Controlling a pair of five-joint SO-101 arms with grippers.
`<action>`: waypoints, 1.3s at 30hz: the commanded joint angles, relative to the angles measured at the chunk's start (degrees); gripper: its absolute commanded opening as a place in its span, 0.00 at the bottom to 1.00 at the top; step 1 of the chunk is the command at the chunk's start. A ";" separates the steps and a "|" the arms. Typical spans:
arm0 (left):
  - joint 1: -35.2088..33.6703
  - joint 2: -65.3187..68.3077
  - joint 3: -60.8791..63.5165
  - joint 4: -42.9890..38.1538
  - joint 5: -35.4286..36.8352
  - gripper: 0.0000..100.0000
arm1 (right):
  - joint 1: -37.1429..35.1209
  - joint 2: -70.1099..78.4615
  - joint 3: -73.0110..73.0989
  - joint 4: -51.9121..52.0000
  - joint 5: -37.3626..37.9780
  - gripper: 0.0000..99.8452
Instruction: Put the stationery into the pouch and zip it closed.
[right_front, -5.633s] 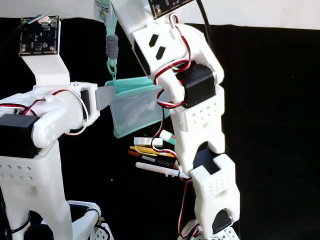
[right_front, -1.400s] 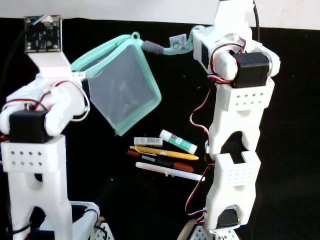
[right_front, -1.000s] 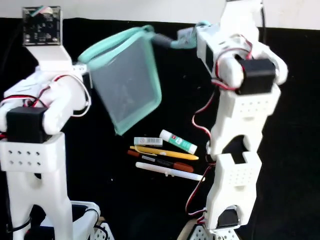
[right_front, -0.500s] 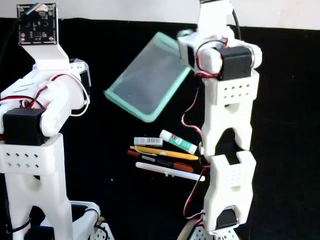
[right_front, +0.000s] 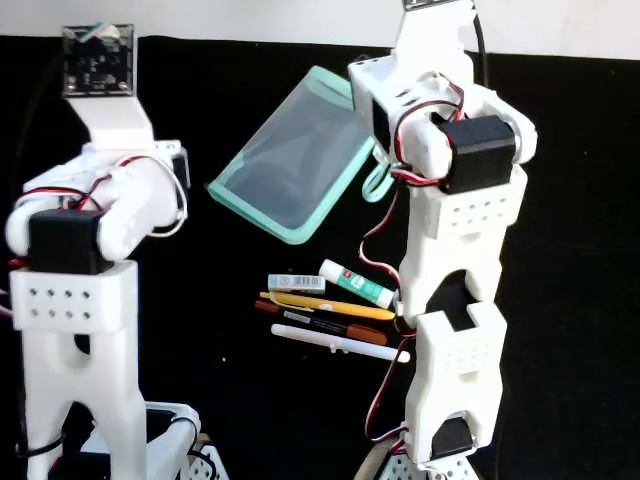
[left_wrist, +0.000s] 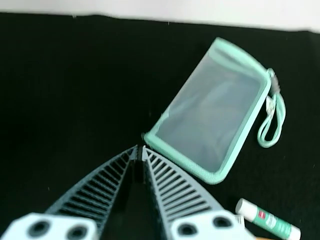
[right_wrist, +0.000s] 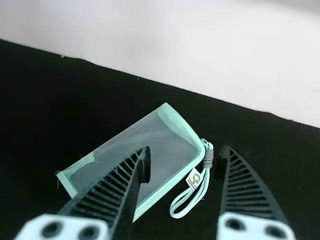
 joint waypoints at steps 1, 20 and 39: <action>0.57 -0.13 4.09 -3.08 -2.64 0.01 | 0.13 -0.48 4.26 0.57 -0.18 0.22; 0.57 -0.13 20.44 -8.70 -7.03 0.19 | 10.24 -0.40 45.76 -23.96 -12.31 0.22; 0.04 0.04 21.58 -8.62 -7.03 0.19 | 9.98 -0.40 72.40 -48.22 -25.76 0.22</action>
